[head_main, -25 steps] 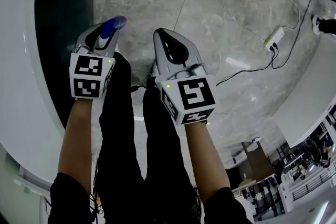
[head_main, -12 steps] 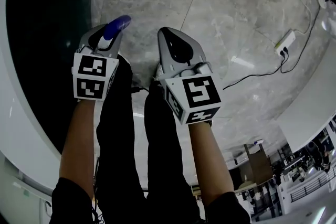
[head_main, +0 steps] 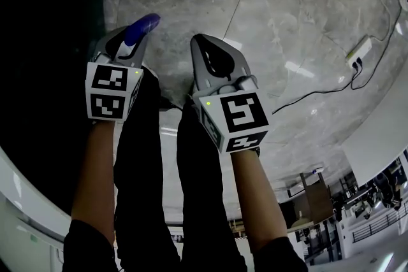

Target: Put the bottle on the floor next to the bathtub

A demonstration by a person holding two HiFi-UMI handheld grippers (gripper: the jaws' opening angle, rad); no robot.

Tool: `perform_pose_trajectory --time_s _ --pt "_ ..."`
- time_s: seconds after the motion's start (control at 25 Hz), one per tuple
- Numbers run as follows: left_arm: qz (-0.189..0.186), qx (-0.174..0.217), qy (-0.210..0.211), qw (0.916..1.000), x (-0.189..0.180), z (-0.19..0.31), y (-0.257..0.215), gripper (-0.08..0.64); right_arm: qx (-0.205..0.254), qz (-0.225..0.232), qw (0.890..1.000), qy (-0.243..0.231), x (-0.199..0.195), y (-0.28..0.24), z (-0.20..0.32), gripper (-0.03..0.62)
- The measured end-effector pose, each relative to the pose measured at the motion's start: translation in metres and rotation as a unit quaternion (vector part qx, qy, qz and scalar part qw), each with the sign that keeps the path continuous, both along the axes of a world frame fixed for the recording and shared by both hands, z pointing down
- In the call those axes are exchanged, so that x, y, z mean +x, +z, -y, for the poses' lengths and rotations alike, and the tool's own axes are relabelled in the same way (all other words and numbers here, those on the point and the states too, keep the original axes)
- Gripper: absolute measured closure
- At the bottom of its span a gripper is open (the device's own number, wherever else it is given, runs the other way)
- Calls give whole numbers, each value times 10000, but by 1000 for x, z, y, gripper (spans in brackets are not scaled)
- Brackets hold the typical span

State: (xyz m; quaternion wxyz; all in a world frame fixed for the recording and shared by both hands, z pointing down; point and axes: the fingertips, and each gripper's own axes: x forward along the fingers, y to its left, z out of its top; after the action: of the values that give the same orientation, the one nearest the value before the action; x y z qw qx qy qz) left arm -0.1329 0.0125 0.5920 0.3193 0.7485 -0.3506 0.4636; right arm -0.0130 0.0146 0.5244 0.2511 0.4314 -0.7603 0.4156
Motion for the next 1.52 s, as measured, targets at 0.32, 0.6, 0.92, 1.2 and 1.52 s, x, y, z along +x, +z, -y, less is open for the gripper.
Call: perform_pose_trajectory --time_s 0.32,0.6,0.92,1.2,1.52 --pt "61 -44 -3 10000 -6 -10 42 413 -155 0 9999 30 0 39 -20 574" --pt "80 -22 -20 10000 -8 -16 69 414 -239 -41 9997 71 2 64 -35 571" --pt "78 17 49 10000 -7 -21 88 414 -254 -47 9996 133 4 79 -44 571" --pt "15 164 77 9998 -2 -19 90 413 -235 -94 9996 158 7 85 -50 569" --pt "17 104 14 9999 -3 -22 90 413 -186 -66 9997 115 3 77 -48 569"
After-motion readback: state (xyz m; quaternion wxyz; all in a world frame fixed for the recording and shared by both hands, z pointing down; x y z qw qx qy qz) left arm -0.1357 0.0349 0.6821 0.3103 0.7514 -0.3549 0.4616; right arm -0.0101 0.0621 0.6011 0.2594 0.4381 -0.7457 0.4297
